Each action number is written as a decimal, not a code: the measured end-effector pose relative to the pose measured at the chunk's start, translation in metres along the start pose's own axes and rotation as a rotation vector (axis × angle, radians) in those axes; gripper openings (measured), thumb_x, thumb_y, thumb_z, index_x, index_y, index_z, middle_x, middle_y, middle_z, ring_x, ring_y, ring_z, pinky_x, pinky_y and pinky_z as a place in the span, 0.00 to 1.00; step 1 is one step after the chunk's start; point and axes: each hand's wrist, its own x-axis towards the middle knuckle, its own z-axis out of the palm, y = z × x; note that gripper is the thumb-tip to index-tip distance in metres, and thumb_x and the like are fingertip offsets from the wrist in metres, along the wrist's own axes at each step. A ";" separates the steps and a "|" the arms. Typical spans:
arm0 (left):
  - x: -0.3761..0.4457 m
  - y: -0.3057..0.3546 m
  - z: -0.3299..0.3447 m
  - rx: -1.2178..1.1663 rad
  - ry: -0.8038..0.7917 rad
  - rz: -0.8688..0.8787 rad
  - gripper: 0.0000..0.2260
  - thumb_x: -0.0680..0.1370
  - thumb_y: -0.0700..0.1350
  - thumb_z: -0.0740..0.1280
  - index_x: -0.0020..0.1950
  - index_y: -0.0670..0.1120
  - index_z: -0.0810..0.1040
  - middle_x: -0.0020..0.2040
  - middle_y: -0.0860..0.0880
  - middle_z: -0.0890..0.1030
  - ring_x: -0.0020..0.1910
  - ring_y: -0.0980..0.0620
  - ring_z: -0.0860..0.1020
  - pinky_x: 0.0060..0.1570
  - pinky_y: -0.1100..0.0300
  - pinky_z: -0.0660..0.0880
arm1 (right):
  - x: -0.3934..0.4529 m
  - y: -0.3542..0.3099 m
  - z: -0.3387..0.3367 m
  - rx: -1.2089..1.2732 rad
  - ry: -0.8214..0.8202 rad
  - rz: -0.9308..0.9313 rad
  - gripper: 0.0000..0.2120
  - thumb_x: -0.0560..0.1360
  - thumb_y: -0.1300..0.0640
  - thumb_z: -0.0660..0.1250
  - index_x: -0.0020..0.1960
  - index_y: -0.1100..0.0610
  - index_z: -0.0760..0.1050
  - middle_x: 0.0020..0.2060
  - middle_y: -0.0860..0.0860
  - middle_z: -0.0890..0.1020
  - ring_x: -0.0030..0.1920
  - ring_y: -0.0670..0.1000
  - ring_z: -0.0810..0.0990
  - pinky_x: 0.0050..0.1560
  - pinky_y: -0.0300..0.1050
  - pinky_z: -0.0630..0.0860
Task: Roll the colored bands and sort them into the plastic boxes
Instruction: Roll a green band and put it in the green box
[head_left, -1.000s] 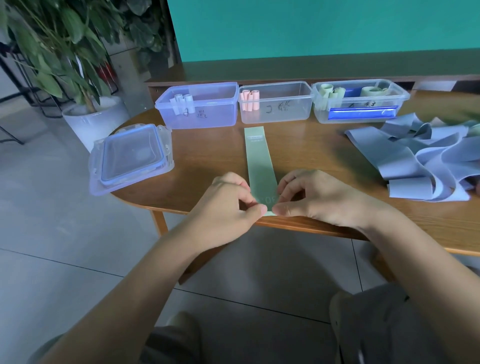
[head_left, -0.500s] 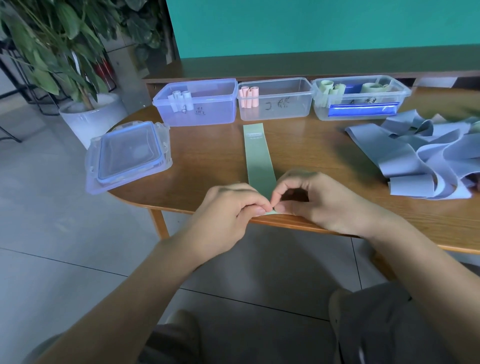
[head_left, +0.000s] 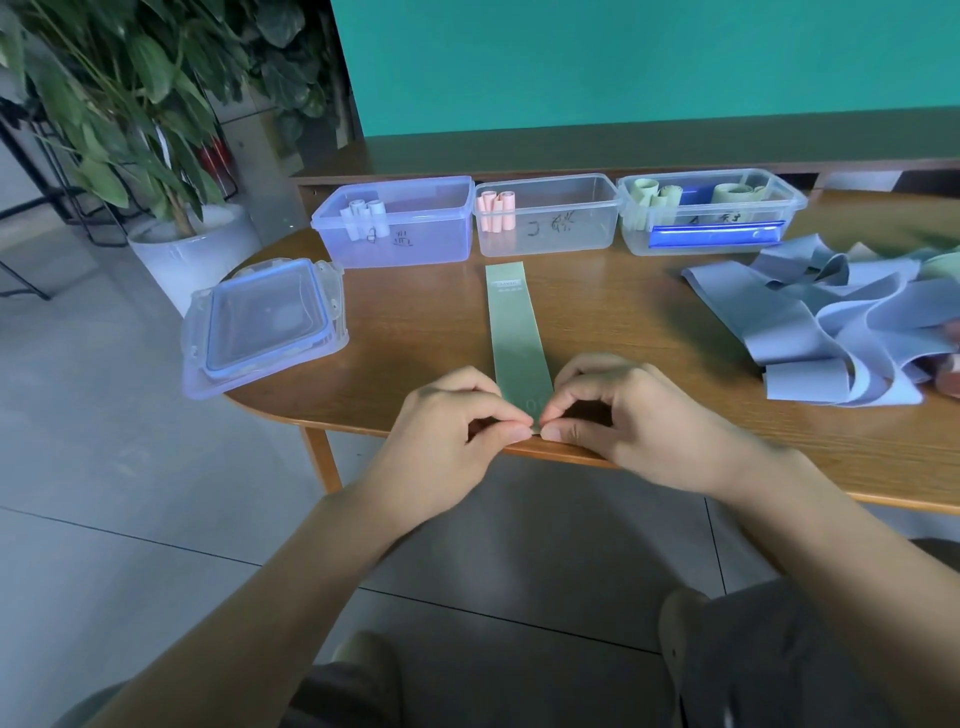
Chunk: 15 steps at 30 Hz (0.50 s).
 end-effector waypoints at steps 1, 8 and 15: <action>0.001 0.001 -0.001 -0.008 0.002 -0.019 0.04 0.76 0.48 0.74 0.49 0.51 0.88 0.45 0.56 0.80 0.44 0.59 0.78 0.43 0.71 0.72 | 0.001 0.000 0.000 0.001 0.001 0.002 0.03 0.76 0.52 0.73 0.49 0.48 0.84 0.46 0.41 0.78 0.50 0.45 0.78 0.50 0.34 0.70; 0.001 0.000 0.003 -0.007 -0.045 0.043 0.05 0.78 0.40 0.71 0.48 0.49 0.85 0.44 0.56 0.79 0.45 0.57 0.77 0.46 0.65 0.72 | 0.001 -0.004 0.003 -0.053 -0.001 0.037 0.03 0.79 0.53 0.70 0.47 0.49 0.81 0.42 0.41 0.78 0.47 0.44 0.77 0.47 0.36 0.70; -0.003 0.000 0.006 0.170 -0.057 0.149 0.03 0.80 0.44 0.69 0.49 0.46 0.81 0.45 0.54 0.76 0.48 0.57 0.73 0.49 0.63 0.72 | 0.004 -0.007 0.001 -0.060 -0.005 0.112 0.05 0.80 0.50 0.69 0.47 0.51 0.80 0.40 0.41 0.79 0.42 0.41 0.77 0.41 0.32 0.69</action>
